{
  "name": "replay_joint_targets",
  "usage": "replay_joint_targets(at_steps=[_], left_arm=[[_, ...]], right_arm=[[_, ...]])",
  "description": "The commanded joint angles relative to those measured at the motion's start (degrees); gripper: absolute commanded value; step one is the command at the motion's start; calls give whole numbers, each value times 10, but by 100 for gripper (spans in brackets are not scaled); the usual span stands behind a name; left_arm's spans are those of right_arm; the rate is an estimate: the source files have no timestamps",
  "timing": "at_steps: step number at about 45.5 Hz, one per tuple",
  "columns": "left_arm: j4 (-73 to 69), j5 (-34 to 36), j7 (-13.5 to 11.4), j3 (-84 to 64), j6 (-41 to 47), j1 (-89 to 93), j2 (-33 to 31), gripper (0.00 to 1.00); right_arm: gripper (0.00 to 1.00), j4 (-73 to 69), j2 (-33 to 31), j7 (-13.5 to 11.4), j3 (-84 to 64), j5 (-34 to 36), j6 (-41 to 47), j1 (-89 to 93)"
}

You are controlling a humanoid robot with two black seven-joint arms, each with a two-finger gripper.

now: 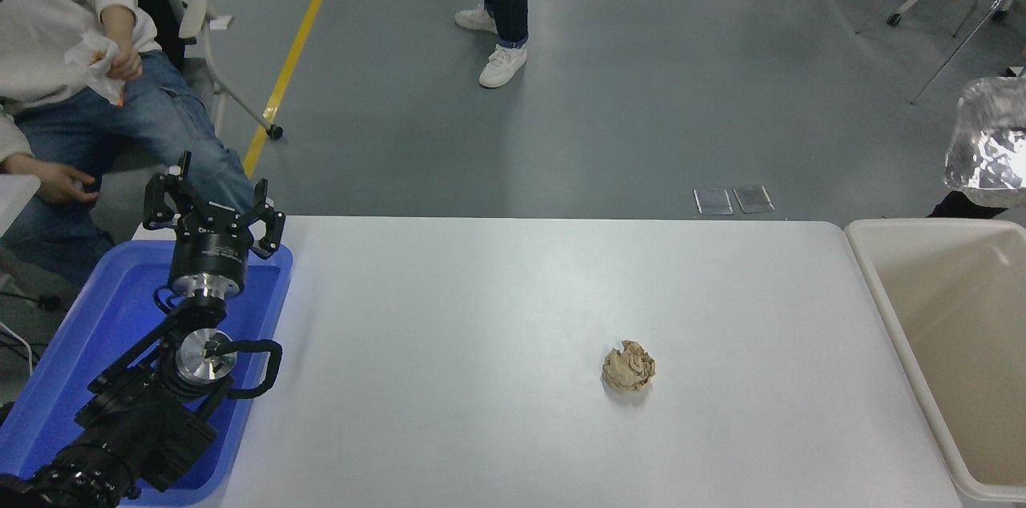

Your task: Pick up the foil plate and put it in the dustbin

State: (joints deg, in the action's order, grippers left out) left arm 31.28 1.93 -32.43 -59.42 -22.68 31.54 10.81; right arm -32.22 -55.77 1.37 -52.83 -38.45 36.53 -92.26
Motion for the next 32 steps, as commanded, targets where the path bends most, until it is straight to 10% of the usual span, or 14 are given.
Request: replay_joint_targets(at_steps=[1,32], left_arm=[[0,0,0,0,0,0,0,99],[0,-1,0,0,0,1,0,99]], right_arm=[[0,109,10,-2,171,15,-115,274],[0,226,211,-20,362,156,-336,553]])
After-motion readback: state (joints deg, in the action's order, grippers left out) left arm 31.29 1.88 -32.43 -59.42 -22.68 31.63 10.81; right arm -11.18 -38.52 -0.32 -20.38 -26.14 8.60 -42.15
